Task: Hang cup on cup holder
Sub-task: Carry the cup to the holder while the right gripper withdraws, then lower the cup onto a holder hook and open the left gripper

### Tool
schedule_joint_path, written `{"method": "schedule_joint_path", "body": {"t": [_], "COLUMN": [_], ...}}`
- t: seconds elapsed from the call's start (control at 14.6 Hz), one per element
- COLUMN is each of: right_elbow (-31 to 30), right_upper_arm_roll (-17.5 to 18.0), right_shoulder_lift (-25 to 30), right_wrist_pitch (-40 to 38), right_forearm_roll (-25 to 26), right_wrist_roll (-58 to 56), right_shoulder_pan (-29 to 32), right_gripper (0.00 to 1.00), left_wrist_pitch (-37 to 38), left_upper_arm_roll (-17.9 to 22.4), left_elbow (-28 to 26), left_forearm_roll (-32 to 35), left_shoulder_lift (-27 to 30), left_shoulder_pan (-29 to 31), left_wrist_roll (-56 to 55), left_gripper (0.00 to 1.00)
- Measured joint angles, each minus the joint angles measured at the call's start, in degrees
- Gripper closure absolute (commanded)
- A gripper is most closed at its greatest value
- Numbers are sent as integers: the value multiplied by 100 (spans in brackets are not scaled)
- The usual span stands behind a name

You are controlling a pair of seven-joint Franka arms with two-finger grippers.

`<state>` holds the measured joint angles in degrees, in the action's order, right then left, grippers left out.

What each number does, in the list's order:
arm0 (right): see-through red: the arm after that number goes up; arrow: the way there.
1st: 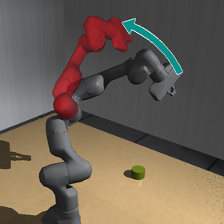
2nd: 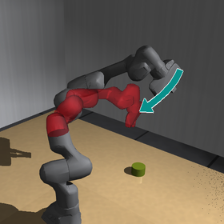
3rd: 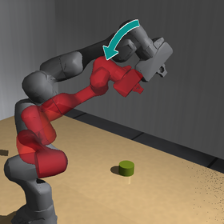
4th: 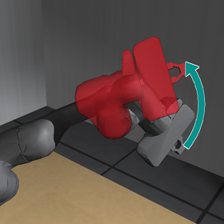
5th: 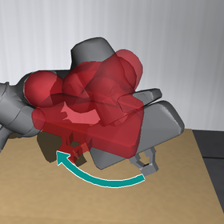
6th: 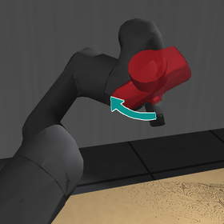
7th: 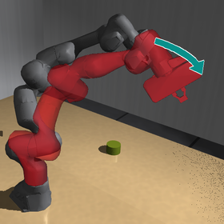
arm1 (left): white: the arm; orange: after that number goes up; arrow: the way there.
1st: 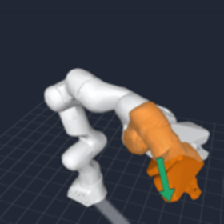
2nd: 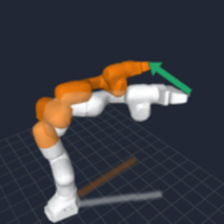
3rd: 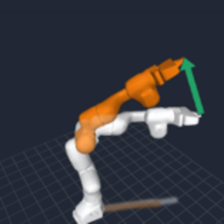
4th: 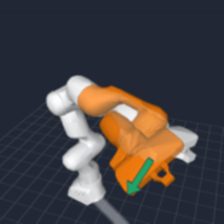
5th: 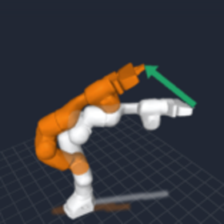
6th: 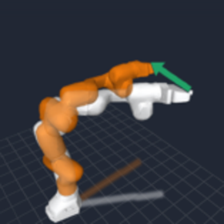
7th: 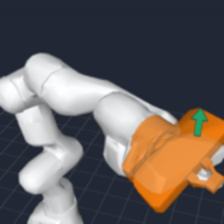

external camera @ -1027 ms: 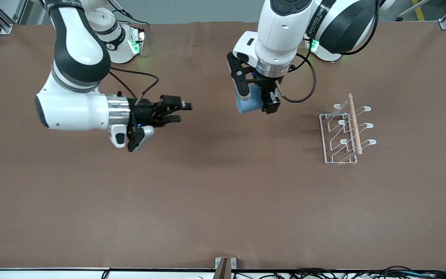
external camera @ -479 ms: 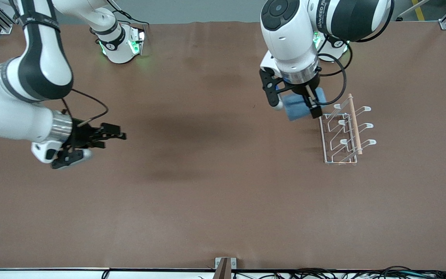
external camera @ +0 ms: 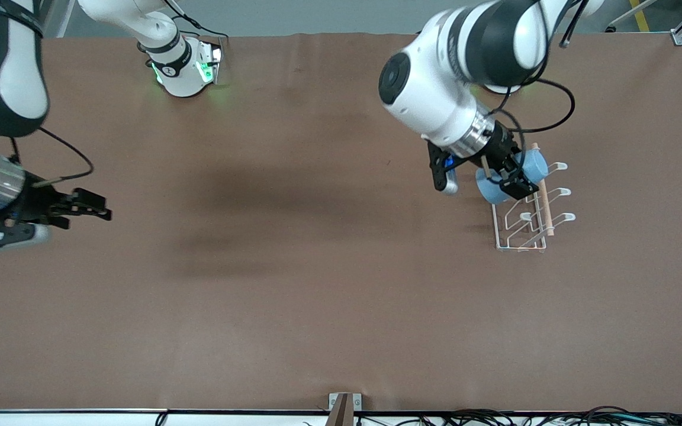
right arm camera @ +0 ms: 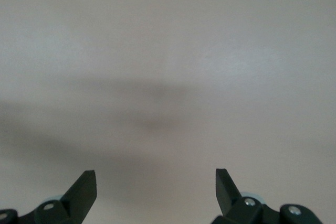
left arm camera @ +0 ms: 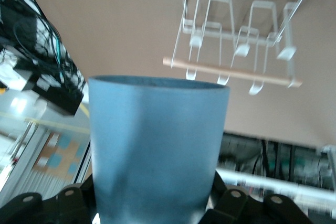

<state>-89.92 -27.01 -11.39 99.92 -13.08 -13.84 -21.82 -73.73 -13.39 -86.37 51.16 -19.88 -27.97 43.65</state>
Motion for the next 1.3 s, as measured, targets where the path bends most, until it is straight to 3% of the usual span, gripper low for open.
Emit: {"method": "schedule_joint_path", "body": {"t": [0.21, 0.48, 0.68, 0.96, 1.3], "right_elbow": [682, 1263, 1442, 1378, 539], "right_upper_arm_roll": [-276, -271, 473, 1601, 2428], "right_shoulder_lift": [27, 71, 313, 867, 1397], "right_wrist_pitch": [-547, -1145, -1385, -1767, -1601], "right_forearm_roll": [38, 227, 800, 941, 960], "right_wrist_roll": [1, 64, 549, 921, 1255], "right_shoulder_pan": [52, 326, 780, 1638, 2314], "right_gripper": [0, 0, 0, 1, 1], "left_wrist_pitch": [121, 242, 510, 564, 582], "left_upper_arm_roll": [8, 21, 24, 36, 51], "left_elbow": [-423, -892, -953, -964, -963], "left_forearm_roll": [601, 1033, 1391, 1574, 1667], "left_shoulder_lift": [-127, -346, -708, -1125, -1316], "left_shoulder_pan": [16, 39, 42, 96, 398], "left_wrist_roll": [-1, -2, -2, -52, -210], "left_gripper": [57, 57, 57, 57, 56]}}
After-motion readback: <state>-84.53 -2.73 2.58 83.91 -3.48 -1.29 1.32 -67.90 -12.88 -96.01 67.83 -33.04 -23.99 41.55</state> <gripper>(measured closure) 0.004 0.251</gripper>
